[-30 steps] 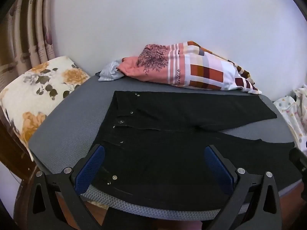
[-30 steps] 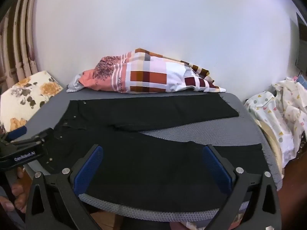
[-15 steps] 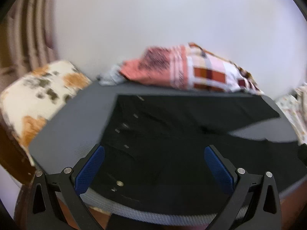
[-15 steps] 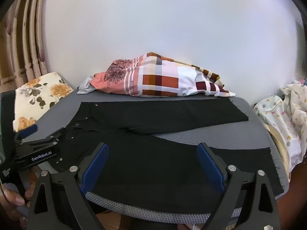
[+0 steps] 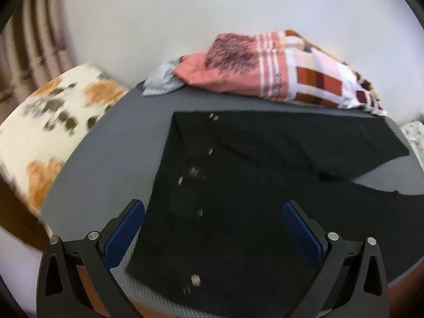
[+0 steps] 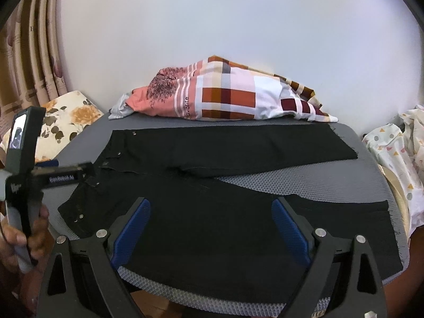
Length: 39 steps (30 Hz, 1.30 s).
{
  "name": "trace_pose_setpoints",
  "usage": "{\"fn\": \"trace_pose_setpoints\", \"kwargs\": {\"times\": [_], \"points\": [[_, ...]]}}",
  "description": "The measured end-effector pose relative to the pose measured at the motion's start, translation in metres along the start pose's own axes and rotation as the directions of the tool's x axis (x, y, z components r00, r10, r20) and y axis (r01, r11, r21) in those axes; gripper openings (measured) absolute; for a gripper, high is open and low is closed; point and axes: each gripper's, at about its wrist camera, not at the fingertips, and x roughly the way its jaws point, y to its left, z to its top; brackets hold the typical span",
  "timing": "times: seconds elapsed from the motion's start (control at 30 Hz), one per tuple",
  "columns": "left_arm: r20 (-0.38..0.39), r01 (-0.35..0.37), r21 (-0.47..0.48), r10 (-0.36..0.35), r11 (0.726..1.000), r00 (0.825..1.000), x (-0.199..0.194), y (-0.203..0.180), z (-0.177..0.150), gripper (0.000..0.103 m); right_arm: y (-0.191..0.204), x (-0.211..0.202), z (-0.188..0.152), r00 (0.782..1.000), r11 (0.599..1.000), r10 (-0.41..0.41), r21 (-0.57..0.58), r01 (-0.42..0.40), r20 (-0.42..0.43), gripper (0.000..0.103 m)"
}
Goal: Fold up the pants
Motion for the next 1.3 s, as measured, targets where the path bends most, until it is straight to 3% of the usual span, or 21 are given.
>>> {"fn": "trace_pose_setpoints", "kwargs": {"times": [0.1,0.2,0.43,0.47,0.53,0.57,0.63,0.73,0.77,0.83,0.87,0.9,0.93,1.0,1.03,1.1,1.13,1.2,1.3], "points": [[-0.039,0.096,0.071,-0.093,0.993,0.995,0.03,0.013,0.022,0.103,0.0,0.011,0.002,1.0,1.0,0.003,0.002,-0.003,-0.012,0.092],[-0.061,0.091,0.11,-0.085,0.99,0.995,0.067,0.039,0.043,0.103,0.002,0.027,0.004,0.999,1.0,0.009,-0.001,-0.009,-0.039,0.092],[-0.052,0.152,-0.031,-0.154,0.988,0.987,0.152,0.116,0.076,0.1,0.004,0.061,0.005,0.994,1.0,0.007,-0.013,-0.009,-0.112,0.092],[-0.049,0.157,-0.026,-0.159,0.987,0.986,0.166,0.123,0.083,0.099,0.005,0.065,0.005,0.992,1.0,0.007,-0.012,-0.008,-0.122,0.092],[-0.063,0.198,-0.014,-0.199,0.98,0.978,0.194,0.133,0.094,0.081,0.006,0.071,0.006,0.99,1.0,0.007,-0.012,-0.008,-0.137,0.092],[-0.087,0.214,-0.017,-0.214,0.977,0.973,0.206,0.133,0.096,0.079,0.007,0.074,0.006,0.99,1.0,0.005,-0.016,-0.007,-0.143,0.092],[-0.148,0.258,-0.017,-0.258,0.966,0.955,0.234,0.136,0.101,0.078,0.009,0.079,0.006,0.988,1.0,-0.003,-0.027,-0.002,-0.157,0.092],[-0.177,0.334,-0.001,-0.329,0.943,0.928,0.26,0.136,0.1,0.078,0.012,0.087,0.002,0.983,0.999,-0.011,-0.037,0.005,-0.181,0.092],[-0.18,0.393,-0.019,-0.39,0.919,0.903,0.266,0.137,0.101,0.077,0.013,0.09,0.001,0.982,0.999,-0.015,-0.039,0.007,-0.191,0.092],[-0.168,0.538,-0.064,-0.541,0.841,0.824,0.272,0.135,0.1,0.077,0.012,0.096,-0.001,0.978,0.999,-0.016,-0.037,0.009,-0.209,0.092],[-0.179,0.563,-0.1,-0.572,0.82,0.801,0.278,0.135,0.102,0.077,0.012,0.099,-0.002,0.976,0.999,-0.017,-0.035,0.009,-0.217,0.092],[-0.221,0.546,-0.141,-0.564,0.826,0.796,0.29,0.133,0.103,0.075,0.012,0.102,-0.003,0.974,0.999,-0.017,-0.033,0.01,-0.225,0.092],[-0.194,0.535,-0.128,-0.55,0.835,0.812,0.288,0.132,0.105,0.075,0.012,0.105,-0.003,0.972,1.0,-0.013,-0.027,0.007,-0.233,0.092],[-0.222,0.478,-0.069,-0.481,0.876,0.848,0.287,0.119,0.107,0.066,0.013,0.108,-0.003,0.97,1.0,-0.006,-0.017,0.002,-0.242,0.092],[-0.239,0.452,-0.028,-0.445,0.892,0.863,0.285,0.111,0.107,0.048,0.013,0.108,-0.002,0.97,1.0,-0.002,-0.013,-0.001,-0.243,0.092],[-0.226,0.41,0.011,-0.397,0.912,0.89,0.276,0.106,0.104,0.028,0.014,0.11,0.001,0.971,1.0,0.001,-0.015,-0.005,-0.24,0.092],[-0.209,0.4,0.019,-0.388,0.916,0.898,0.269,0.105,0.103,0.021,0.014,0.11,0.003,0.971,1.0,0.004,-0.015,-0.008,-0.24,0.092],[-0.172,0.386,0.041,-0.374,0.921,0.911,0.25,0.102,0.1,0.017,0.008,0.114,0.012,0.969,0.999,0.043,0.027,-0.037,-0.241,0.092],[-0.1,0.399,0.071,-0.392,0.914,0.915,0.215,0.093,0.092,0.016,-0.01,0.123,0.034,0.96,0.979,0.156,0.167,-0.119,-0.231,0.092]]}}
